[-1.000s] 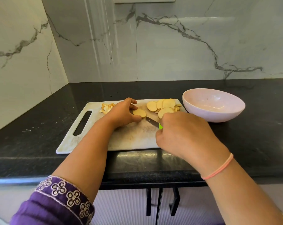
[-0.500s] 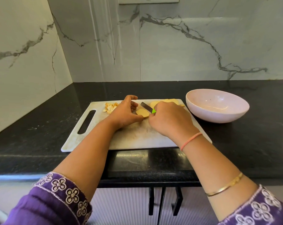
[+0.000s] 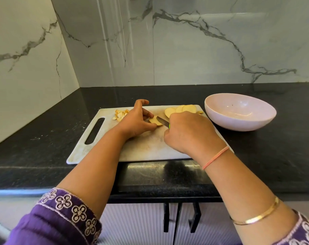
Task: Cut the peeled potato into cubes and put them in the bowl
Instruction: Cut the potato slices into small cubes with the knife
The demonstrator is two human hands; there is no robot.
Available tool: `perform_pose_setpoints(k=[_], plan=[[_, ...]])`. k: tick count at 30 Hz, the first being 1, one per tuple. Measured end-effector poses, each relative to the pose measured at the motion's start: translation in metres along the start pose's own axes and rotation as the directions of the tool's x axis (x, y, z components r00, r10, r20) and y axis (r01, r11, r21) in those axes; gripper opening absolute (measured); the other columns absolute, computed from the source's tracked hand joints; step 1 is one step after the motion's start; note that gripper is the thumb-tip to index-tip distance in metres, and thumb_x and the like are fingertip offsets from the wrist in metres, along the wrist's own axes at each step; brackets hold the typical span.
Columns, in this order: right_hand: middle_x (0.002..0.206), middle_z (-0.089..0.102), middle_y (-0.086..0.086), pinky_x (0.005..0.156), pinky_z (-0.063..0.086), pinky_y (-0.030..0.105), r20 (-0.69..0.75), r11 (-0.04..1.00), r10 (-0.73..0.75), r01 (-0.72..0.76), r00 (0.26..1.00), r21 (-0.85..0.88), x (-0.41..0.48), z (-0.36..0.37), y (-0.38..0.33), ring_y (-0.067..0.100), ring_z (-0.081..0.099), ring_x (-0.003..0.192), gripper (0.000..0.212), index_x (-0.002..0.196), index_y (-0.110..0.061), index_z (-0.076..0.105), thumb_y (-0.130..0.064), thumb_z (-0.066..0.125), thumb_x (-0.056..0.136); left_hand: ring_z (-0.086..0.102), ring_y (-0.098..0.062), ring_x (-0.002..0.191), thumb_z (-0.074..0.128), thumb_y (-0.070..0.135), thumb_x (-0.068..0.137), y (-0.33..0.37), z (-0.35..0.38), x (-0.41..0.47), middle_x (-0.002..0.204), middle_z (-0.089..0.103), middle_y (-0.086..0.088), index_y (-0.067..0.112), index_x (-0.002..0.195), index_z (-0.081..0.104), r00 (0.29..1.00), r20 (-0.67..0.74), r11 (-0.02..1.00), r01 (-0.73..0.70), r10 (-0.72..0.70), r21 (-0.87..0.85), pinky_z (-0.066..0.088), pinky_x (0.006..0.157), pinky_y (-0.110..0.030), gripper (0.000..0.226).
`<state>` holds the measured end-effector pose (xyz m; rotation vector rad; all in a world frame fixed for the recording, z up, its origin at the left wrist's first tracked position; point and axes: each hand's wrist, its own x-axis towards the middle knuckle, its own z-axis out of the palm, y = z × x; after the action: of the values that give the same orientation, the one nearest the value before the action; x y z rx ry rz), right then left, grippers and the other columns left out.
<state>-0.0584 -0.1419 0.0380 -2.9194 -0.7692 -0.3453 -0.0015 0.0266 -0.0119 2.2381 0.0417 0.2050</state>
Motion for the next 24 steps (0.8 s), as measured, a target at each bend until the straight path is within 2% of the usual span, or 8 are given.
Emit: perform_pose_setpoints(k=[4, 9, 14, 19, 22, 24], plan=[[0.065, 0.037, -0.002, 0.048, 0.028, 0.026, -0.028, 0.999, -0.033, 0.033, 0.999, 0.012, -0.013, 0.005, 0.000, 0.019, 0.045, 0.067, 0.016, 0.081, -0.020, 0.042, -0.026, 0.042, 0.096, 0.054, -0.016, 0.114, 0.075, 0.012, 0.079, 0.000, 0.000, 0.000, 0.114, 0.059, -0.003, 0.020, 0.141, 0.025, 1.000, 0.002, 1.000, -0.005, 0.005, 0.010, 0.041, 0.102, -0.027, 0.080], [0.065, 0.036, -0.003, 0.060, 0.036, 0.030, -0.034, 0.999, -0.012, 0.013, 0.999, 0.053, -0.026, 0.012, 0.001, 0.019, 0.047, 0.070, 0.014, 0.090, -0.020, 0.053, -0.026, 0.042, 0.096, 0.054, -0.017, 0.115, 0.074, 0.013, 0.080, 0.001, 0.003, 0.000, 0.115, 0.059, -0.003, 0.020, 0.141, 0.025, 1.000, 0.013, 1.000, -0.004, 0.004, 0.029, 0.042, 0.104, -0.030, 0.079], [0.065, 0.038, -0.003, 0.055, 0.033, 0.029, -0.018, 0.999, -0.003, 0.004, 1.000, 0.045, -0.035, 0.005, -0.002, 0.017, 0.044, 0.064, 0.026, 0.072, -0.021, 0.034, -0.027, 0.044, 0.095, 0.054, -0.017, 0.115, 0.074, 0.014, 0.080, 0.000, 0.002, 0.001, 0.115, 0.059, -0.002, 0.020, 0.141, 0.026, 1.000, 0.009, 0.999, -0.007, 0.006, 0.036, 0.043, 0.105, -0.031, 0.078], [0.063, 0.038, -0.004, 0.046, 0.021, 0.025, -0.019, 0.998, 0.044, -0.043, 0.999, 0.047, -0.043, -0.006, 0.002, 0.010, 0.033, 0.053, 0.035, 0.062, -0.022, 0.029, -0.029, 0.042, 0.094, 0.054, -0.016, 0.115, 0.075, 0.015, 0.080, -0.004, 0.001, 0.002, 0.115, 0.058, 0.000, 0.020, 0.140, 0.027, 1.000, 0.000, 1.000, -0.001, 0.001, 0.018, 0.043, 0.102, -0.028, 0.077], [0.062, 0.038, -0.006, 0.045, 0.021, 0.025, -0.103, 0.993, 0.078, -0.068, 0.992, 0.101, -0.044, -0.007, 0.010, 0.008, 0.034, 0.053, 0.024, 0.072, -0.019, 0.043, -0.031, 0.040, 0.093, 0.053, -0.016, 0.114, 0.075, 0.014, 0.079, -0.002, 0.003, 0.001, 0.121, 0.054, -0.002, 0.020, 0.139, 0.029, 1.000, 0.002, 1.000, 0.004, -0.004, -0.024, 0.043, 0.096, -0.023, 0.077], [0.061, 0.039, -0.006, 0.044, 0.022, 0.025, -0.162, 0.988, 0.097, -0.075, 0.982, 0.137, -0.040, -0.007, 0.013, 0.009, 0.036, 0.053, 0.018, 0.083, -0.020, 0.051, -0.030, 0.040, 0.094, 0.051, -0.018, 0.119, 0.075, 0.011, 0.078, 0.000, 0.004, 0.001, 0.129, 0.050, -0.005, 0.019, 0.139, 0.030, 1.000, 0.014, 0.998, 0.007, -0.007, -0.055, 0.043, 0.099, -0.026, 0.077]])
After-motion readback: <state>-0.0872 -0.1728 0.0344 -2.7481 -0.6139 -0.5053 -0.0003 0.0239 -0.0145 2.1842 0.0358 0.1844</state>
